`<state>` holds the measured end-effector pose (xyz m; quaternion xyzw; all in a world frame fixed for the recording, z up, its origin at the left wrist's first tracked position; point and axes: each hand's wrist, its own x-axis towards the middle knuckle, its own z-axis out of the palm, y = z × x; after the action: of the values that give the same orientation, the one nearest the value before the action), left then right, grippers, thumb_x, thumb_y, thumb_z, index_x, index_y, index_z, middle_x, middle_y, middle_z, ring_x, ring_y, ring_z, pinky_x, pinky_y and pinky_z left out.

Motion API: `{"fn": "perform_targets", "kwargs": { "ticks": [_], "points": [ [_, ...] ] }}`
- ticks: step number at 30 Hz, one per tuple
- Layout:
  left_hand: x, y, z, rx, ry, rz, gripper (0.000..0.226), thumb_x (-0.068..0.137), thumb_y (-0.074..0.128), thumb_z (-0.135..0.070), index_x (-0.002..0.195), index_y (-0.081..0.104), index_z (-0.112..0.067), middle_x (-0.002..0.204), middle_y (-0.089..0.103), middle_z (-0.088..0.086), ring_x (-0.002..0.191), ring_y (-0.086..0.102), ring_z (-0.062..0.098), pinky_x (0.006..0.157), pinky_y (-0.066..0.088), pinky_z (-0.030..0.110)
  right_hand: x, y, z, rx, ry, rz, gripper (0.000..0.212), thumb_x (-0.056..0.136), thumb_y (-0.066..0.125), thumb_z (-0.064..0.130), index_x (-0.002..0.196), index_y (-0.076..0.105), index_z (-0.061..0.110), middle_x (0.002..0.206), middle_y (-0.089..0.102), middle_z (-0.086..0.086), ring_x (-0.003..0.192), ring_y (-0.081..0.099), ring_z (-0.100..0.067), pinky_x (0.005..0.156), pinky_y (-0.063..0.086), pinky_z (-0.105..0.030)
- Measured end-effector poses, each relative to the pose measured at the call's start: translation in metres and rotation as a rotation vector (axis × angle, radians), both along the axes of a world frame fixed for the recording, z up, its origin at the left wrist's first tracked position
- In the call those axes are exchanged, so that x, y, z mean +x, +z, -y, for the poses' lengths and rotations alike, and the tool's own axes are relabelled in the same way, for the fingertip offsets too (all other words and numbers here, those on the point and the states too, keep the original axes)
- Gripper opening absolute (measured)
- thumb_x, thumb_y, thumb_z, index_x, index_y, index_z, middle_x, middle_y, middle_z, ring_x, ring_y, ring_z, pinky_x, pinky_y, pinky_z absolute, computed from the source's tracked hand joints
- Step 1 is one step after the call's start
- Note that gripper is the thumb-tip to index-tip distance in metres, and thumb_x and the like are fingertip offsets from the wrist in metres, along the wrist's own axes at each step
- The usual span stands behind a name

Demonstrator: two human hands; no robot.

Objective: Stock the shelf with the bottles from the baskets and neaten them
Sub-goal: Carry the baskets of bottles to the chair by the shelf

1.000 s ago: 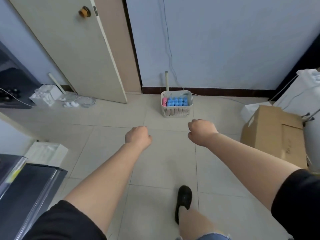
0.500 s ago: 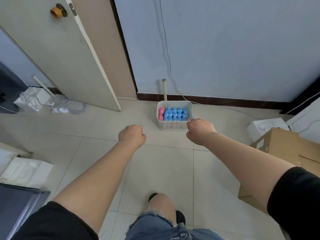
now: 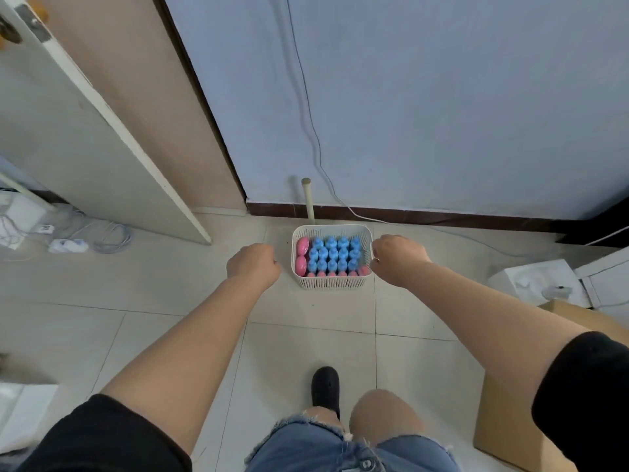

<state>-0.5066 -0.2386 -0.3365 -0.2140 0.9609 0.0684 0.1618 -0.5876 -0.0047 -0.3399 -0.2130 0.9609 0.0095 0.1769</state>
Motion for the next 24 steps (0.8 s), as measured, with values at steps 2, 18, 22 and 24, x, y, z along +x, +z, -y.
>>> {"fn": "perform_targets", "kwargs": {
  "ticks": [2, 18, 22, 24],
  "points": [
    [-0.033, -0.003, 0.007, 0.011, 0.023, 0.017, 0.024, 0.089, 0.046, -0.019, 0.105, 0.063, -0.016, 0.109, 0.062, 0.003, 0.102, 0.057, 0.025, 0.072, 0.04, 0.029, -0.033, -0.005, 0.003, -0.016, -0.041, 0.03, 0.016, 0.085, 0.046, 0.015, 0.095, 0.059, 0.014, 0.095, 0.056, -0.001, 0.092, 0.056, -0.023, 0.062, 0.037, -0.028],
    [-0.242, -0.156, 0.065, 0.297, 0.326, 0.051, 0.022, 0.087, 0.051, -0.017, 0.107, 0.061, -0.012, 0.112, 0.062, 0.007, 0.104, 0.056, 0.028, 0.084, 0.043, 0.033, -0.272, -0.155, 0.014, -0.127, -0.241, 0.341, 0.02, 0.088, 0.046, 0.022, 0.097, 0.061, 0.011, 0.104, 0.061, -0.007, 0.088, 0.052, -0.023, 0.074, 0.041, -0.028],
    [-0.268, -0.243, 0.081, 0.4, 0.469, 0.049, 0.028, 0.087, 0.052, -0.014, 0.114, 0.059, -0.008, 0.116, 0.061, 0.011, 0.109, 0.055, 0.028, 0.089, 0.04, 0.031, -0.314, -0.241, 0.019, -0.197, -0.397, 0.394, 0.021, 0.089, 0.049, 0.019, 0.098, 0.063, 0.007, 0.1, 0.064, -0.011, 0.087, 0.053, -0.024, 0.075, 0.042, -0.03],
    [-0.28, -0.294, 0.086, 0.451, 0.53, 0.047, 0.03, 0.088, 0.053, -0.013, 0.116, 0.058, -0.005, 0.118, 0.061, 0.013, 0.109, 0.055, 0.029, 0.085, 0.038, 0.028, -0.33, -0.293, 0.02, -0.232, -0.477, 0.409, 0.02, 0.089, 0.052, 0.02, 0.097, 0.064, 0.007, 0.1, 0.064, -0.01, 0.085, 0.051, -0.022, 0.073, 0.04, -0.028]
  ]
}}
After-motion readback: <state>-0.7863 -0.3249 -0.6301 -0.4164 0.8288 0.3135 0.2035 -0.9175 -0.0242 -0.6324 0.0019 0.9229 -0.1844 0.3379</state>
